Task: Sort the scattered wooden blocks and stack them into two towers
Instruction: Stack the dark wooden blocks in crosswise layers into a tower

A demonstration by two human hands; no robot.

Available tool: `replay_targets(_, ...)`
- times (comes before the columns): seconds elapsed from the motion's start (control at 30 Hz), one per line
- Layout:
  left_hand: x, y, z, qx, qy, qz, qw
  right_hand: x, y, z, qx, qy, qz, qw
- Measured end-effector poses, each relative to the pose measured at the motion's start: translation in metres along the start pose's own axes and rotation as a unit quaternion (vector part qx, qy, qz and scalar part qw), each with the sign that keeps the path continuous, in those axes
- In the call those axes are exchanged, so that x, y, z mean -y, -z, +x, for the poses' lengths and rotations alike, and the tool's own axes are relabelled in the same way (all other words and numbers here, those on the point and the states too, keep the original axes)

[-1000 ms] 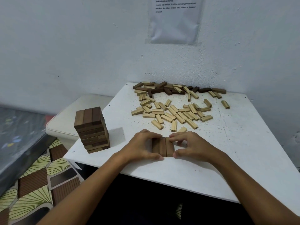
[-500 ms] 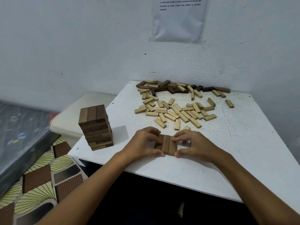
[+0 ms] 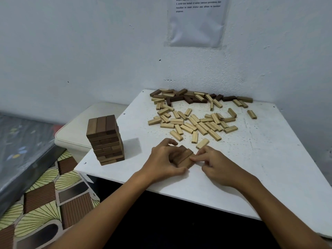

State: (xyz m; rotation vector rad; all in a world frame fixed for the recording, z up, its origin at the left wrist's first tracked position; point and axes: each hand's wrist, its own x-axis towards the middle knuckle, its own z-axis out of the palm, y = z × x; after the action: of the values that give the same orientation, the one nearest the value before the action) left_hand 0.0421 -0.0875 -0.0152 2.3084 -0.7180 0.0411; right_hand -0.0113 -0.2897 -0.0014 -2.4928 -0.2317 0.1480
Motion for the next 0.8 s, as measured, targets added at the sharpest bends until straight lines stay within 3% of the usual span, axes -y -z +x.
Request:
replay_targets(0.27, 0.002, 0.028, 0.016, 0.168, -0.029, -0.004, 0.985, 0.01, -0.022, -0.009, -0.083, 0.018, 0.02, 0.996)
replay_targets(0.33, 0.003, 0.026, 0.014, 0.138, -0.033, -0.045, 0.989, 0.015, -0.027, -0.007, -0.166, 0.013, 0.074, 0.983)
replay_targets(0.43, -0.003, 0.015, 0.007, 0.031, 0.002, -0.161, 0.987, 0.029, -0.027, -0.001, -0.244, -0.036, 0.234, 0.94)
replay_targets(0.6, -0.016, -0.008, 0.004, -0.08, 0.102, -0.329, 0.935, 0.044, -0.039, 0.018, -0.236, -0.087, 0.462, 0.851)
replay_targets(0.8, -0.023, -0.025, 0.005, -0.117, 0.139, -0.408, 0.895, 0.064, -0.048, 0.021, -0.252, -0.088, 0.54, 0.798)
